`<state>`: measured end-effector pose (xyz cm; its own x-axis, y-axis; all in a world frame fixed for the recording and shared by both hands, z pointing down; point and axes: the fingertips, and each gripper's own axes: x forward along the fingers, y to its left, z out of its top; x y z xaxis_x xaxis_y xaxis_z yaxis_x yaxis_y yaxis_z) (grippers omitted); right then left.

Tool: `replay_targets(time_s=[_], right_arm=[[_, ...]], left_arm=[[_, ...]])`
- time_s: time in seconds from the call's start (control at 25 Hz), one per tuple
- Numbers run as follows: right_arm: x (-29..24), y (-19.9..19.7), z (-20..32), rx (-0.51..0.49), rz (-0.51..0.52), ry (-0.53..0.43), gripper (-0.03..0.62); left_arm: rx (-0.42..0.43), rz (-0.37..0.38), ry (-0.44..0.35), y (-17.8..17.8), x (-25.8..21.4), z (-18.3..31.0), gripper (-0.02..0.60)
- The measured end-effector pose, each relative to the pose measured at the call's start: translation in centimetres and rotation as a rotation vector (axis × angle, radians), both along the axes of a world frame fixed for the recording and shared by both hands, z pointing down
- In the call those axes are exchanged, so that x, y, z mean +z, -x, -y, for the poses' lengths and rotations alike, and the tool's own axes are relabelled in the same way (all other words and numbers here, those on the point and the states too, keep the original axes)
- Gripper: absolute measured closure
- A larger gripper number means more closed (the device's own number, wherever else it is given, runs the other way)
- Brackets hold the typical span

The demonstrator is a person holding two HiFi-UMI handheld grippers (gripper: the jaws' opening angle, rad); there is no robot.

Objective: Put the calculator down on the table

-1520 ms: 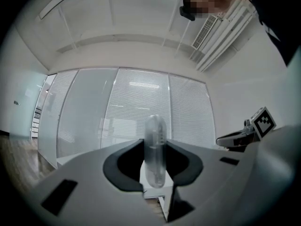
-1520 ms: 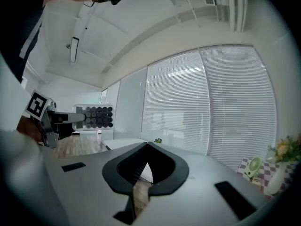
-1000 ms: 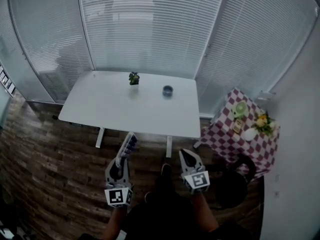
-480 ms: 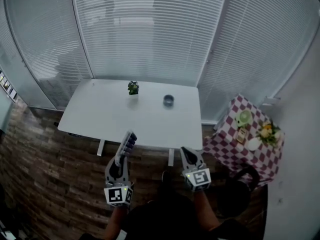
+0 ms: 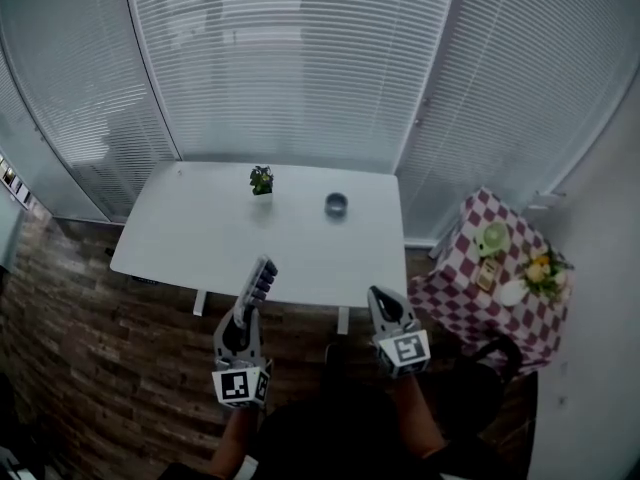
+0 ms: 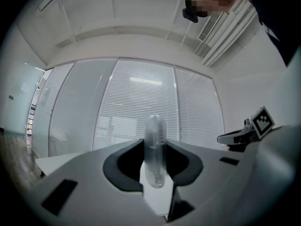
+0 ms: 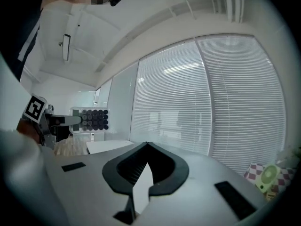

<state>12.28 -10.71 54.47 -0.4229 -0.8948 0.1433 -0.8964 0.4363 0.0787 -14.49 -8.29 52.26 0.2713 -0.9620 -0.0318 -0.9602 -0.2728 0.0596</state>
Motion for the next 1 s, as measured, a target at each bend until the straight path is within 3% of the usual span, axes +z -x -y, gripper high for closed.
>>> replay_targets(time_s=[0.68,1.0], right_arm=[[-0.2,-3.0,8.4,-0.039,-0.076,-0.007,0.588],[-1.1,-3.4,12.7,-0.102,-0.052,-0.027,0.588]], left_arm=[[0.018,0.052,-0.037,-3.6,-1.8,6.4,0.482],[-0.041,0.088,-0.026,-4.5,-1.9,9.1,0.482]])
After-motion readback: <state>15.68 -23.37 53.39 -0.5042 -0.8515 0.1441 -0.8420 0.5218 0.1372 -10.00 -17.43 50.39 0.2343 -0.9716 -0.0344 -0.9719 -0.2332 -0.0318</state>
